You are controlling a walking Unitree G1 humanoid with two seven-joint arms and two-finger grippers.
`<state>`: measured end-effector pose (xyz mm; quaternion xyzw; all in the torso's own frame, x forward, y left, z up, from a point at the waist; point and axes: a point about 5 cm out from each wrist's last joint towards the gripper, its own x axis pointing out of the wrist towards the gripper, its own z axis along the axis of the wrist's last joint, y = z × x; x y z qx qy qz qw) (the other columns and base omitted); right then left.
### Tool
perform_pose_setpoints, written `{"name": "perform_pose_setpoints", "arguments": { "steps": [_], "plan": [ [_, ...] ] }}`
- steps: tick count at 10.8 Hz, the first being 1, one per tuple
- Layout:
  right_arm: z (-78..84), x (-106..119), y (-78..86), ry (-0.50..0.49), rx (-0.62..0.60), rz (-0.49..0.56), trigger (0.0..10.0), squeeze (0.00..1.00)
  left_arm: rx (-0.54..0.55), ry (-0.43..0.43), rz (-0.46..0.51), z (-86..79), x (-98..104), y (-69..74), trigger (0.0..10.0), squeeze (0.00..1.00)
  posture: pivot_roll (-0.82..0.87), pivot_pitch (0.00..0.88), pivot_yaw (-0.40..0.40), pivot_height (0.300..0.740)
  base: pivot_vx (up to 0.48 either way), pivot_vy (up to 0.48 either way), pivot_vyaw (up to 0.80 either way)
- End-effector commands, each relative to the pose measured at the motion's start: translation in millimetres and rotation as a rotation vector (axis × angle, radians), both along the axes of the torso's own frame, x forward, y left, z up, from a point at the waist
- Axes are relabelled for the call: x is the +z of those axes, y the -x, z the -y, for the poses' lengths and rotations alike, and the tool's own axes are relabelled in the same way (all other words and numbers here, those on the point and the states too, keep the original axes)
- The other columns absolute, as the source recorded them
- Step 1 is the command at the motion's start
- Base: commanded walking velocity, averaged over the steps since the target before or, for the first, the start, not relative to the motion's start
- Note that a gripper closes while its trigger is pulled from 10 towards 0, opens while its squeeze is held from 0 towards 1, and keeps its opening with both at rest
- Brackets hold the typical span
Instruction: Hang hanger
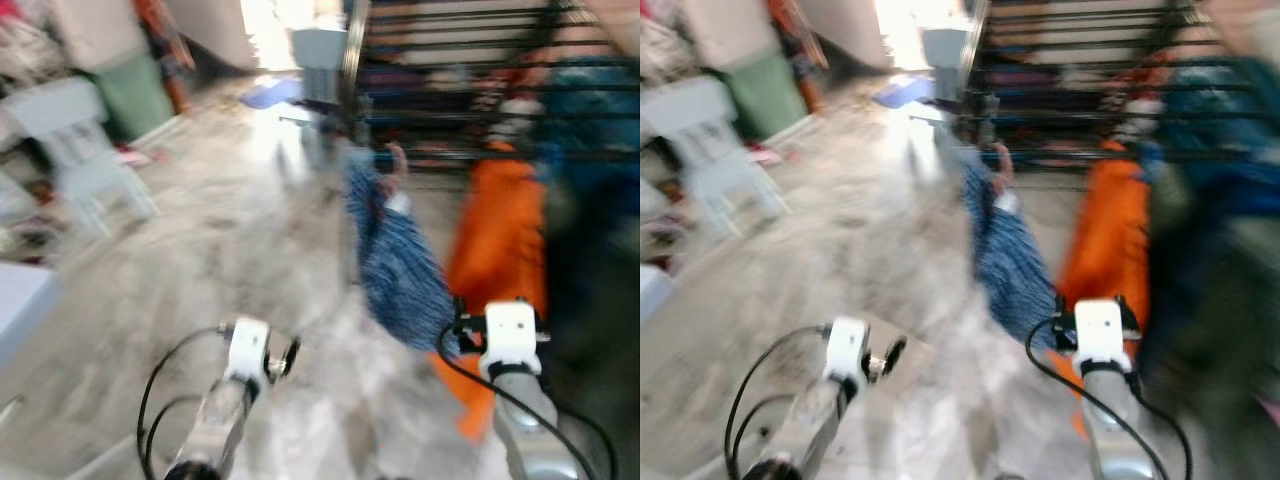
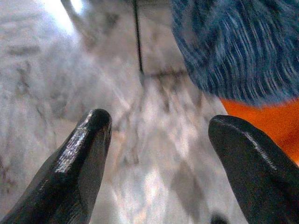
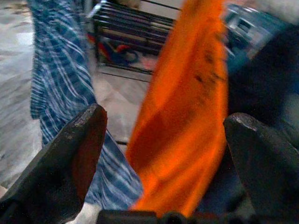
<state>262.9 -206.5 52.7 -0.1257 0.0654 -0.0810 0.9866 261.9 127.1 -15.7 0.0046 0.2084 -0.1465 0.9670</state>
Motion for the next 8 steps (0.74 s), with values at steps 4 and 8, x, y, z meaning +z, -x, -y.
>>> {"name": "perform_pose_setpoints", "arguments": {
  "steps": [4,8],
  "plan": [
    [-1.5,-3,-0.4,0.011,0.004,-0.009,10.0,0.47,0.009,-0.029,-0.038,-9.4,-8,3.2,10.0,0.00,-0.14,0.000,0.085,0.740,-0.352,0.000,0.00],
    [-0.8,-11,1.6,0.011,0.002,-0.033,10.0,0.47,0.014,-0.048,-0.076,-14.8,-15,7.8,10.0,0.00,-0.14,0.000,0.092,0.740,-0.386,0.000,0.00]
  ]
}}
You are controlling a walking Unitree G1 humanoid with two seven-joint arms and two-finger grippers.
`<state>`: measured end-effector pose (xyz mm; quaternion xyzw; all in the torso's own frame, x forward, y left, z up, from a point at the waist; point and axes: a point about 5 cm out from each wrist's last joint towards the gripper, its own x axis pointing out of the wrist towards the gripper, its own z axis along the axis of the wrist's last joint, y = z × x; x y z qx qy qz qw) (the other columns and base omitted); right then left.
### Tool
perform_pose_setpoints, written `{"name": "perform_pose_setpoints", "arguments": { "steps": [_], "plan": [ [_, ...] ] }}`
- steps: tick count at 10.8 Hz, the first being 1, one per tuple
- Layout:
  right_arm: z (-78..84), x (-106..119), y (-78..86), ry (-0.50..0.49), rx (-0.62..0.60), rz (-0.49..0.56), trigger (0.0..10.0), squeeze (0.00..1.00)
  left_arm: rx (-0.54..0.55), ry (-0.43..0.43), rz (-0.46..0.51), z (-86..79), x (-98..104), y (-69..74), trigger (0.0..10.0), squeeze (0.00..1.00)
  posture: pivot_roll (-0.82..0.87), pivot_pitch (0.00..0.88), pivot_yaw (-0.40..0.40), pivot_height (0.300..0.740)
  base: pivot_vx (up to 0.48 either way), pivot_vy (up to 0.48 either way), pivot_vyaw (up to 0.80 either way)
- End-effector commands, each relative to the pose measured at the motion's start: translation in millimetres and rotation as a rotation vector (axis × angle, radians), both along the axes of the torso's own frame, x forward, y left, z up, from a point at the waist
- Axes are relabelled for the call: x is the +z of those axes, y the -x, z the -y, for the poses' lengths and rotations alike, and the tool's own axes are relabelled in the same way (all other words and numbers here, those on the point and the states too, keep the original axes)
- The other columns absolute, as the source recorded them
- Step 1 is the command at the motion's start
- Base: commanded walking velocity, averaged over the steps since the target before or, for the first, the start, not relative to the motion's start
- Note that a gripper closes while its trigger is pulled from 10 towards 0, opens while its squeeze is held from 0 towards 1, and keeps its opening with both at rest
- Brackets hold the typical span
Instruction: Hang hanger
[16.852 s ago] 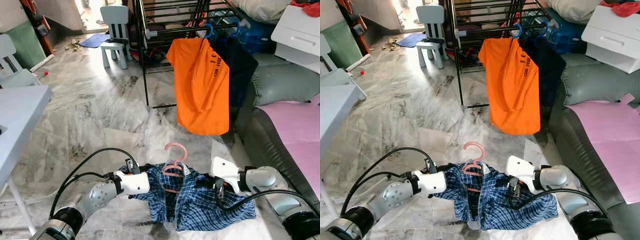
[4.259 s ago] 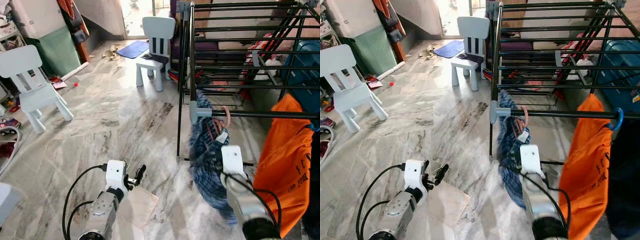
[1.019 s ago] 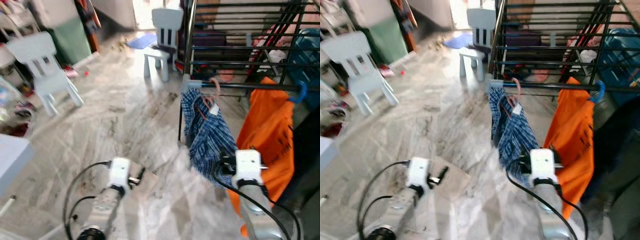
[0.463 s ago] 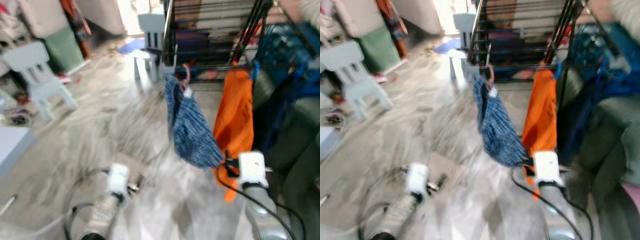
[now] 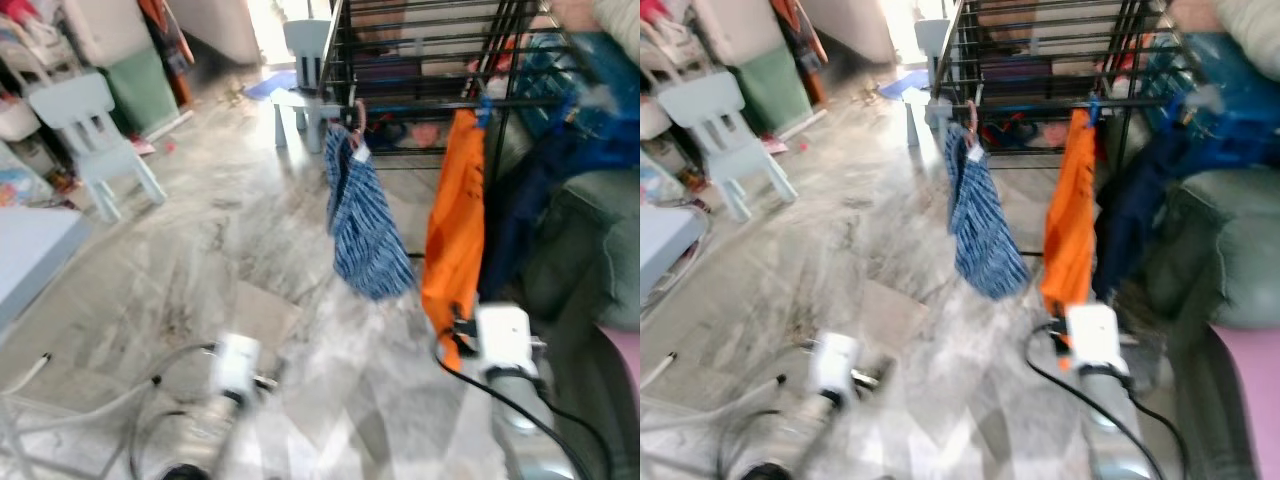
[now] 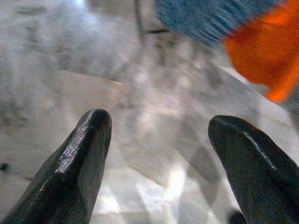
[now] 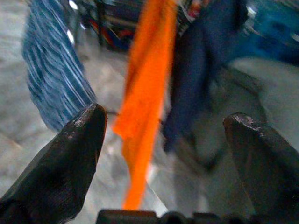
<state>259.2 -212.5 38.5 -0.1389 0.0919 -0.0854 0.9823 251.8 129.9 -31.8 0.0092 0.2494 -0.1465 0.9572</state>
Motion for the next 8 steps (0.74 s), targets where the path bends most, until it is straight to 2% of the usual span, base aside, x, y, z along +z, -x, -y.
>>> {"name": "perform_pose_setpoints", "arguments": {
  "steps": [1,3,5,6,7,8],
  "plan": [
    [-7.0,-6,-0.2,-0.017,0.025,-0.021,10.0,0.45,0.016,-0.031,0.002,-13.4,1,-1.9,10.0,0.00,-0.14,0.000,0.090,0.740,0.000,0.000,0.00],
    [-14.6,-31,2.6,-0.018,0.079,-0.144,10.0,0.35,0.025,-0.081,-0.046,-23.1,-5,2.6,10.0,0.00,-0.14,0.000,0.092,0.740,0.000,0.000,0.00],
    [-17.3,-48,11.0,-0.034,0.133,-0.244,10.0,0.13,0.059,-0.114,-0.104,-33.3,-14,12.9,10.0,0.00,-0.13,0.000,0.085,0.740,0.000,0.000,0.00],
    [-15.6,-56,16.3,-0.033,0.145,-0.292,10.0,0.10,0.087,-0.115,-0.141,-38.7,-19,18.7,10.0,0.00,-0.12,0.000,0.081,0.740,0.000,0.000,0.00],
    [-16.8,-61,19.2,-0.012,0.184,-0.329,10.0,0.00,0.100,-0.116,-0.183,-42.2,-24,25.9,10.0,0.00,-0.12,0.000,0.082,0.740,0.000,0.000,0.00],
    [-19.1,-64,18.2,-0.023,0.224,-0.359,10.0,0.00,0.113,-0.132,-0.224,-45.9,-29,32.4,10.0,0.00,-0.12,0.000,0.093,0.740,0.000,0.000,0.00]
  ]
}}
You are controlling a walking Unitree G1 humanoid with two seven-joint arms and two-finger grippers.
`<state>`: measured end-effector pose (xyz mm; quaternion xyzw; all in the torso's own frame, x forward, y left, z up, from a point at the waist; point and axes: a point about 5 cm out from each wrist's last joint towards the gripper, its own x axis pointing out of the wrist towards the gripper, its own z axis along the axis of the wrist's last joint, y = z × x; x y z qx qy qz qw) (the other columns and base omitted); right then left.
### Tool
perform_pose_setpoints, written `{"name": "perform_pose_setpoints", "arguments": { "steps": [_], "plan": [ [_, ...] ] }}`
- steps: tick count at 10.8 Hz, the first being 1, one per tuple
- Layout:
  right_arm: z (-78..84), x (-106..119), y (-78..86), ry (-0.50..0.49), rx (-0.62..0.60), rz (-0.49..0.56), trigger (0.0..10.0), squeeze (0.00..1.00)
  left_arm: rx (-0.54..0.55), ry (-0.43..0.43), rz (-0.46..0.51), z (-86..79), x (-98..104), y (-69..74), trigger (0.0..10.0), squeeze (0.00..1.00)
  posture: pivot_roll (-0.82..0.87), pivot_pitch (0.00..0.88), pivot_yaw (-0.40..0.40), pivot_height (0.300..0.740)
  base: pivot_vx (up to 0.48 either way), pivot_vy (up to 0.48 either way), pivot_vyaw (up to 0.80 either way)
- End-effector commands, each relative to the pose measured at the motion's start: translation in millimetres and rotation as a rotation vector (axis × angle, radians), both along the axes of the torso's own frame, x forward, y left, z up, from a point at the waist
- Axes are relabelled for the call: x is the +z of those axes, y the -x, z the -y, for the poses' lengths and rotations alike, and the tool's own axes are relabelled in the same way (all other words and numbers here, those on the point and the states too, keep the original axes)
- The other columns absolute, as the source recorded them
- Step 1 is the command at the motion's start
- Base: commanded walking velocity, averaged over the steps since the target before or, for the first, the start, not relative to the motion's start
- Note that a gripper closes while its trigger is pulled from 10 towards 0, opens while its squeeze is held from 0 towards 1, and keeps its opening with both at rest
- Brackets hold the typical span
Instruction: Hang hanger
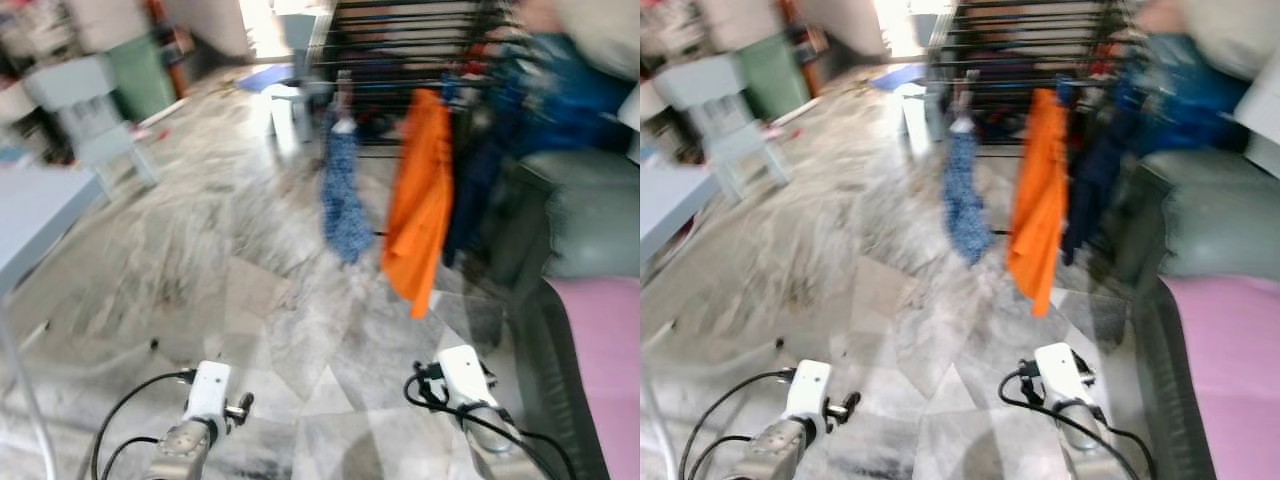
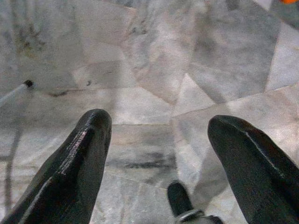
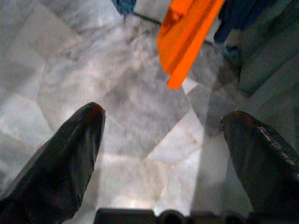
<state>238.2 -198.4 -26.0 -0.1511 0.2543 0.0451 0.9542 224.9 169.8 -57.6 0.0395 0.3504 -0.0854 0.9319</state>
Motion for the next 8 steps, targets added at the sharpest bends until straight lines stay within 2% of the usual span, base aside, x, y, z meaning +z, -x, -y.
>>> {"name": "perform_pose_setpoints", "arguments": {
  "steps": [1,3,5,6,7,8],
  "plan": [
    [-5.4,-1,-3.3,-0.019,0.032,-0.034,10.0,0.00,0.016,-0.032,-0.050,-8.4,-6,8.6,10.0,0.00,-0.12,0.000,0.101,0.740,0.000,0.000,0.00],
    [-12.0,-11,3.4,-0.044,0.101,-0.133,10.0,0.00,-0.002,-0.061,-0.079,-11.4,-7,10.5,10.0,0.00,-0.11,0.000,0.110,0.740,0.000,0.000,0.00],
    [-31.5,-20,12.4,-0.079,0.214,-0.187,10.0,0.00,-0.023,-0.100,-0.096,-16.4,-7,9.7,10.0,0.00,-0.07,0.000,0.081,0.740,0.000,0.000,0.00],
    [-37.3,-24,11.2,-0.081,0.194,-0.195,10.0,0.00,0.001,-0.090,-0.120,-19.5,-9,12.9,10.0,0.00,-0.05,0.000,0.075,0.740,0.000,0.000,0.00],
    [-33.2,-32,14.5,0.040,0.161,-0.232,10.0,0.00,0.082,-0.046,-0.174,-26.2,-15,23.3,10.0,0.00,-0.02,0.000,0.057,0.740,0.000,0.000,0.00],
    [-26.2,-36,18.2,0.004,0.035,-0.276,10.0,0.00,0.107,-0.072,-0.216,-33.9,-20,33.9,10.0,0.00,-0.01,0.000,0.050,0.740,0.000,0.000,0.00]
  ]
}}
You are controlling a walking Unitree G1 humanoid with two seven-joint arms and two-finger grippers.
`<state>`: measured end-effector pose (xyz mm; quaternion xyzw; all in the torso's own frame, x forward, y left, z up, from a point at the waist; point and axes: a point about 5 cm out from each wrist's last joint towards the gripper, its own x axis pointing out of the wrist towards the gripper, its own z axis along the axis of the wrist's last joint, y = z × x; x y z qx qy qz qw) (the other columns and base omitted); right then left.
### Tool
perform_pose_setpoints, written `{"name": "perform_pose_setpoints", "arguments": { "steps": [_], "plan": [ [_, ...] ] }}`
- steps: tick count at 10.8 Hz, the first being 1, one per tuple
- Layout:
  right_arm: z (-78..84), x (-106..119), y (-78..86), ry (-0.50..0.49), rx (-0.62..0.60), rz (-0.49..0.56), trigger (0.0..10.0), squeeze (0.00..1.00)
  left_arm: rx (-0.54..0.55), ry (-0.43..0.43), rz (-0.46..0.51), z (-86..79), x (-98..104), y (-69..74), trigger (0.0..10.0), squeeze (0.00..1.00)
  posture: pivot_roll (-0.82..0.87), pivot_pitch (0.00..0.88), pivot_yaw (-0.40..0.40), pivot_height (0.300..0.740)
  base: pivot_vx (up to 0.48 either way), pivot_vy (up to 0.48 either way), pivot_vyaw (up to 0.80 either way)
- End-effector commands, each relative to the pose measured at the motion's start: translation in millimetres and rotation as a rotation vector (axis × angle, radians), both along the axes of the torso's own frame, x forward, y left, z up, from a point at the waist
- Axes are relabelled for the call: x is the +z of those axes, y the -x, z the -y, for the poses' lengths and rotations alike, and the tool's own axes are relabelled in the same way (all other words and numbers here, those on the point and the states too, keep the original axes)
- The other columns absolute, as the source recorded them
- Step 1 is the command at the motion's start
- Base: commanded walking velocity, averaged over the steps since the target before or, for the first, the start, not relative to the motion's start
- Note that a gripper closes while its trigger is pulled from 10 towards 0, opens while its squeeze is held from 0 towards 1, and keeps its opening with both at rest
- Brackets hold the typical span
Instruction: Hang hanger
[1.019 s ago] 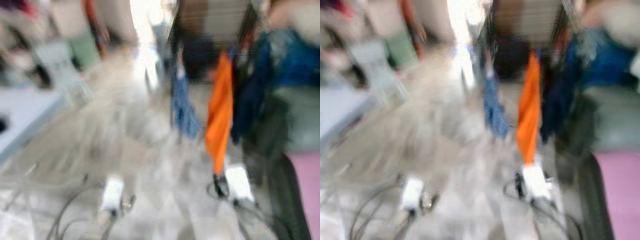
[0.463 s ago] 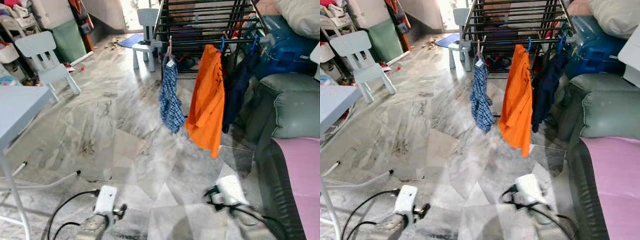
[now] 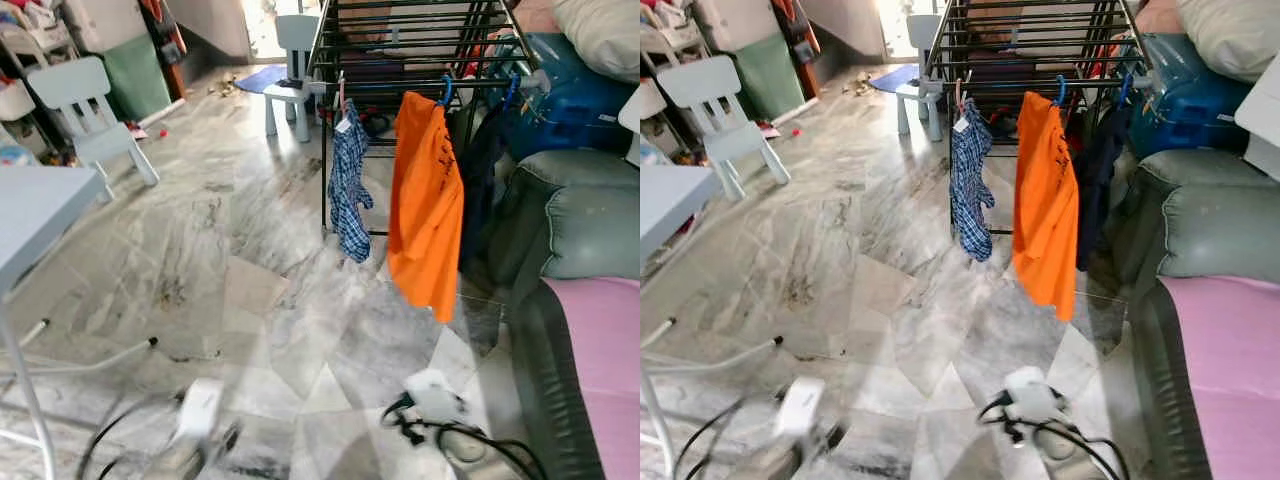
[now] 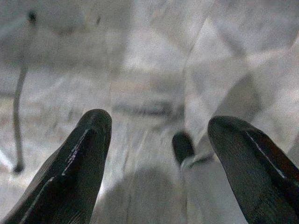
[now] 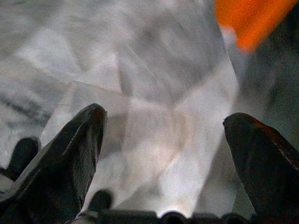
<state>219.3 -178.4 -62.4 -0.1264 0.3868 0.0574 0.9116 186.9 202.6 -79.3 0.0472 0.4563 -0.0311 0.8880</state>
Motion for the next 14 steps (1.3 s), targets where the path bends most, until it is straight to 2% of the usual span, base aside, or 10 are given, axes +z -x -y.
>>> {"name": "perform_pose_setpoints", "arguments": {
  "steps": [1,3,4,5,6,8,9,10,14],
  "plan": [
    [0.8,-2,0.8,-0.029,-0.071,-0.027,10.0,0.00,0.019,-0.026,-0.028,-7.5,-2,5.2,10.0,0.00,-0.01,0.000,0.050,0.740,0.000,0.000,0.00],
    [14.0,-11,15.8,-0.022,-0.175,-0.123,10.0,0.00,0.014,-0.025,-0.066,-4.5,-6,12.0,10.0,0.00,-0.02,0.000,0.052,0.740,0.000,0.000,0.00],
    [21.3,-15,23.5,0.001,-0.211,-0.151,10.0,0.00,-0.006,-0.017,-0.072,9.8,-9,13.5,10.0,0.00,-0.01,0.000,0.054,0.740,0.000,0.000,0.00],
    [24.2,-16,26.9,-0.005,-0.230,-0.157,10.0,0.00,-0.035,-0.002,-0.066,23.3,-10,11.5,10.0,0.00,-0.03,0.000,0.063,0.740,0.000,0.000,0.00],
    [26.6,-17,29.9,0.000,-0.227,-0.164,10.0,0.00,-0.052,0.001,-0.063,29.2,-9,9.7,10.0,0.00,-0.04,0.000,0.070,0.740,0.000,0.000,0.00],
    [27.3,-21,39.1,0.020,-0.213,-0.193,10.0,0.00,-0.095,0.000,-0.068,39.3,-10,8.2,10.0,0.00,-0.06,0.000,0.082,0.740,0.000,0.306,-0.79],
    [24.0,-24,43.0,0.015,-0.206,-0.203,10.0,0.00,-0.092,0.001,-0.071,37.1,-10,10.4,10.0,0.00,-0.07,0.000,0.086,0.740,0.000,0.341,-0.79],
    [18.8,-25,44.5,0.013,-0.182,-0.206,10.0,0.00,-0.092,-0.003,-0.084,24.2,-12,18.3,10.0,0.00,-0.09,0.000,0.088,0.740,0.000,0.356,-0.57],
    [18.8,-27,49.9,0.051,-0.127,-0.222,10.0,0.00,-0.106,-0.023,-0.094,21.2,-14,23.7,10.0,0.00,-0.09,0.000,0.090,0.740,0.000,0.260,0.00]
  ]
}}
